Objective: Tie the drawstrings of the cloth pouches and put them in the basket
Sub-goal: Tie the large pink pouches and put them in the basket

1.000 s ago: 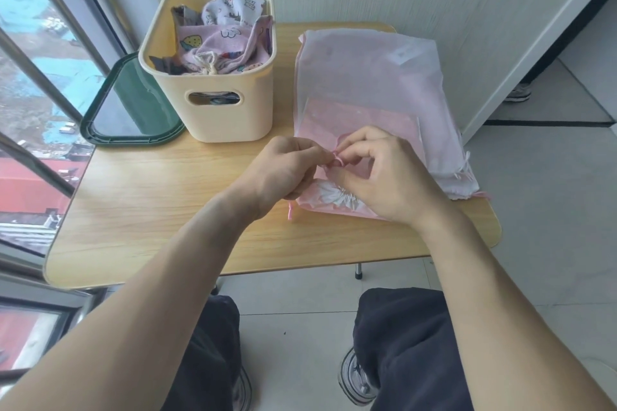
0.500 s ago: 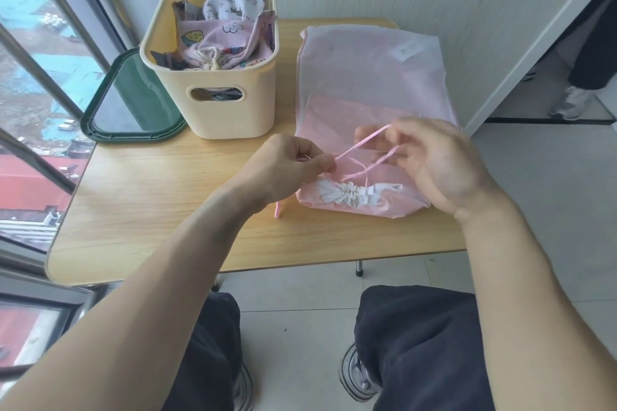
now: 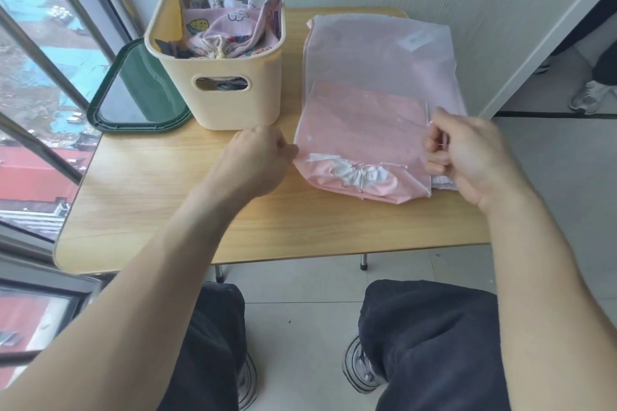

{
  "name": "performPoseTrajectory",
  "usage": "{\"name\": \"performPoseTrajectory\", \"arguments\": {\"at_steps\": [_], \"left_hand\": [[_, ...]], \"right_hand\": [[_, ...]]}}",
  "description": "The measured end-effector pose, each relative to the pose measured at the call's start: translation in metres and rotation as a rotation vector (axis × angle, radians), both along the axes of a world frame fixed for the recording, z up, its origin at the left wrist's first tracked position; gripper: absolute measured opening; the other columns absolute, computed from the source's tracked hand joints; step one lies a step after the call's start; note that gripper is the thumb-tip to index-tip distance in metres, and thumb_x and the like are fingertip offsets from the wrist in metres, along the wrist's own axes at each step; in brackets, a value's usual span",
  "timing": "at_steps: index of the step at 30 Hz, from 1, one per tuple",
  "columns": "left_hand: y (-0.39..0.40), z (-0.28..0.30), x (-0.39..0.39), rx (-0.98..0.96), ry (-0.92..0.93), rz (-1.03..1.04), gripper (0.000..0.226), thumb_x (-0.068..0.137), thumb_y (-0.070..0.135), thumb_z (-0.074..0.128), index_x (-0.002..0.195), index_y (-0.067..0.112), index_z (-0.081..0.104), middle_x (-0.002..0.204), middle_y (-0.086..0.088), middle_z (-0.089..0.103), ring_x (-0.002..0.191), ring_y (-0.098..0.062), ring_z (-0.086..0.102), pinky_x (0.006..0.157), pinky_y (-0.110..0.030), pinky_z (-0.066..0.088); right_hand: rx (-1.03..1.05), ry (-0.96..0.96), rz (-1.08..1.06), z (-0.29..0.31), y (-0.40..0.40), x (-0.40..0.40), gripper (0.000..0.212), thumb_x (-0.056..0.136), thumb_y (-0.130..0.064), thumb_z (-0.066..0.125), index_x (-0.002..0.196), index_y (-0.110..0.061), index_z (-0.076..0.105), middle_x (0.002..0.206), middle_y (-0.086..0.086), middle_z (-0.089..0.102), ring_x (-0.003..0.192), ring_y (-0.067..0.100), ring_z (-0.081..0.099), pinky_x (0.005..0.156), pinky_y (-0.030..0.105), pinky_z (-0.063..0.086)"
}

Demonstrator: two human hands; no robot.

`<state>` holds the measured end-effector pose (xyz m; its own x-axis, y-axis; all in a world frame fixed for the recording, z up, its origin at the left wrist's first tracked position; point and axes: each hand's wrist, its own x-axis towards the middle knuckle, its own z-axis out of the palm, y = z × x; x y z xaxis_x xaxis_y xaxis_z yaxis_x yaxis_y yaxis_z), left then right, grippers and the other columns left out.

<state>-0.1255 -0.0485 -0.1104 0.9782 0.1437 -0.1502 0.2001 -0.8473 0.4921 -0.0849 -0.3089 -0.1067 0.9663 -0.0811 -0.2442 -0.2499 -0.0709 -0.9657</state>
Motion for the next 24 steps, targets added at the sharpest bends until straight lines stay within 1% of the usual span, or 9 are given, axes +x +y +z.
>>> {"name": "performPoseTrajectory", "arguments": {"at_steps": [3,5,7,10,12,15,18,21,24], "left_hand": [[-0.022,-0.006,-0.008,0.049,-0.406,-0.061,0.022,0.095,0.03,0.055,0.107,0.014,0.063,0.11,-0.008,0.059,0.105,-0.031,0.055,0.088,-0.042,0.045],[-0.034,-0.007,-0.009,0.02,-0.516,-0.242,0.031,0.093,0.036,0.055,0.113,0.014,0.062,0.11,-0.006,0.062,0.106,-0.028,0.056,0.091,-0.043,0.044],[-0.04,-0.007,-0.012,-0.07,-0.389,-0.457,0.032,0.092,0.041,0.058,0.113,0.017,0.066,0.099,0.003,0.066,0.093,-0.017,0.061,0.084,-0.037,0.049],[-0.038,-0.009,-0.014,-0.103,-0.173,-0.598,0.024,0.091,0.046,0.068,0.092,0.023,0.075,0.077,0.014,0.064,0.071,-0.003,0.058,0.065,-0.01,0.042],[-0.034,-0.012,-0.013,-0.105,-0.143,-0.622,0.03,0.091,0.047,0.067,0.083,0.019,0.075,0.074,0.008,0.064,0.068,-0.008,0.056,0.06,-0.014,0.039],[-0.033,-0.016,-0.011,-0.104,-0.163,-0.608,0.049,0.098,0.039,0.059,0.069,0.0,0.059,0.069,-0.017,0.058,0.06,-0.024,0.04,0.06,-0.035,0.039],[-0.03,-0.014,-0.012,-0.124,-0.047,-0.619,0.052,0.093,0.056,0.057,0.084,0.007,0.07,0.081,-0.011,0.065,0.07,-0.023,0.052,0.066,-0.035,0.046],[-0.027,-0.011,-0.013,-0.14,-0.005,-0.636,0.039,0.088,0.055,0.065,0.11,0.025,0.075,0.1,0.007,0.071,0.093,-0.015,0.061,0.081,-0.03,0.049],[-0.027,-0.014,-0.013,-0.164,-0.078,-0.599,0.035,0.093,0.051,0.061,0.111,0.025,0.075,0.101,0.007,0.072,0.093,-0.015,0.062,0.083,-0.036,0.049]], "right_hand": [[-0.189,-0.019,0.136,-0.006,0.012,-0.004,0.04,0.101,-0.022,0.054,0.063,-0.012,0.054,0.057,0.002,0.052,0.04,0.012,0.035,0.045,0.027,0.028],[-0.281,-0.005,0.23,-0.008,0.019,-0.006,0.039,0.101,-0.023,0.053,0.063,-0.014,0.057,0.056,-0.002,0.055,0.041,0.012,0.038,0.047,0.028,0.029],[-0.328,-0.002,0.265,-0.008,0.023,-0.007,0.039,0.102,-0.023,0.051,0.065,-0.013,0.058,0.057,-0.002,0.056,0.042,0.011,0.039,0.047,0.028,0.032],[-0.295,-0.021,0.238,-0.006,0.022,-0.005,0.041,0.105,-0.028,0.051,0.069,-0.011,0.059,0.061,-0.001,0.056,0.042,0.011,0.041,0.048,0.029,0.038],[-0.328,-0.053,0.208,-0.004,0.014,-0.001,0.041,0.105,-0.029,0.051,0.069,-0.011,0.058,0.058,-0.002,0.055,0.044,0.013,0.045,0.051,0.031,0.043],[-0.262,-0.055,0.096,0.0,-0.003,0.005,0.037,0.104,-0.024,0.051,0.073,-0.007,0.063,0.062,0.006,0.061,0.052,0.017,0.057,0.056,0.035,0.052],[-0.479,-0.087,-0.064,-0.001,-0.024,0.011,0.027,0.099,-0.037,0.055,0.092,-0.014,0.068,0.083,0.006,0.071,0.065,0.019,0.067,0.068,0.035,0.055],[-0.615,-0.328,-0.176,0.003,-0.026,0.003,0.024,0.093,-0.038,0.064,0.108,-0.019,0.069,0.098,-0.005,0.071,0.081,0.005,0.066,0.078,0.023,0.051],[-0.521,-0.536,0.193,0.014,-0.008,-0.016,0.012,0.09,-0.027,0.076,0.099,-0.021,0.072,0.094,-0.013,0.072,0.085,-0.006,0.064,0.079,0.011,0.049]]}}
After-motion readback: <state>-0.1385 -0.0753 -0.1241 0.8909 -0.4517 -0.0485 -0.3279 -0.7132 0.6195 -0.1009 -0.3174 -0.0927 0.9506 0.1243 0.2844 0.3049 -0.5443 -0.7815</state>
